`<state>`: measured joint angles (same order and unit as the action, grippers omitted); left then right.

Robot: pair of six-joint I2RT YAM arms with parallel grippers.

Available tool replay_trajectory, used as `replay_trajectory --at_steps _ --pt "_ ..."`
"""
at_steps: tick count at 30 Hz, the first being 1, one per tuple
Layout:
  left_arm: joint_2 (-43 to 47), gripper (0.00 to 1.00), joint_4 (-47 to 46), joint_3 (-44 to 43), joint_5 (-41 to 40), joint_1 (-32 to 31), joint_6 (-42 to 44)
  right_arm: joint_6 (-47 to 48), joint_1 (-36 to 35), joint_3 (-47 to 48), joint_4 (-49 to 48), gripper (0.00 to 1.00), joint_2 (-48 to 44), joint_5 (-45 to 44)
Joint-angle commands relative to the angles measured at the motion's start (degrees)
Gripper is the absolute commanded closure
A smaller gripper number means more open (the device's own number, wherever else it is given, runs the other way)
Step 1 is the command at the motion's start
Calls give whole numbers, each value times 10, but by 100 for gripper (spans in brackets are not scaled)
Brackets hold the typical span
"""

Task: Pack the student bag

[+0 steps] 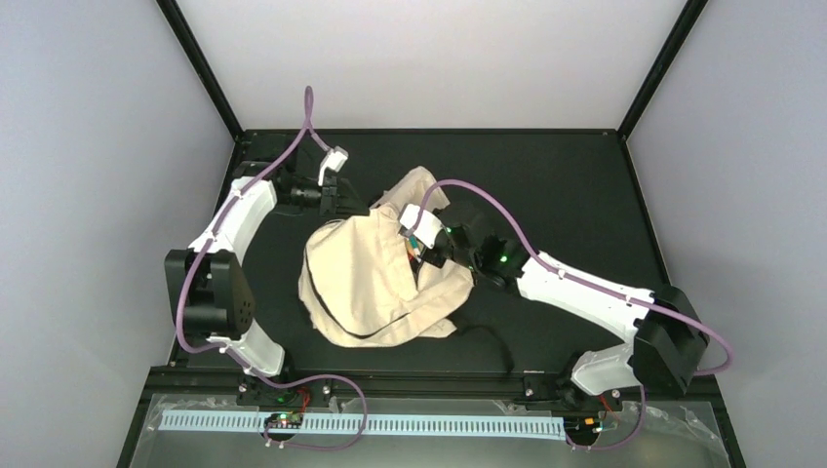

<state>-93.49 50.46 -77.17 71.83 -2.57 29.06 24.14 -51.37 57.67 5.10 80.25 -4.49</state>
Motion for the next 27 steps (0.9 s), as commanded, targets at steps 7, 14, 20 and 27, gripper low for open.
replay_trajectory --at_steps 7,14,20,27 --pt "60 99 56 7 36 15 114 -9 1 -37 92 99 -50 -79" --pt "4 22 6 -79 -93 -26 31 71 1 -11 18 99 -39 -48" --pt "-133 1 120 -210 -133 -70 104 108 2 -11 13 99 -33 -42" --pt "-232 1 246 -288 -122 -135 188 108 1 -17 16 99 -34 -41"
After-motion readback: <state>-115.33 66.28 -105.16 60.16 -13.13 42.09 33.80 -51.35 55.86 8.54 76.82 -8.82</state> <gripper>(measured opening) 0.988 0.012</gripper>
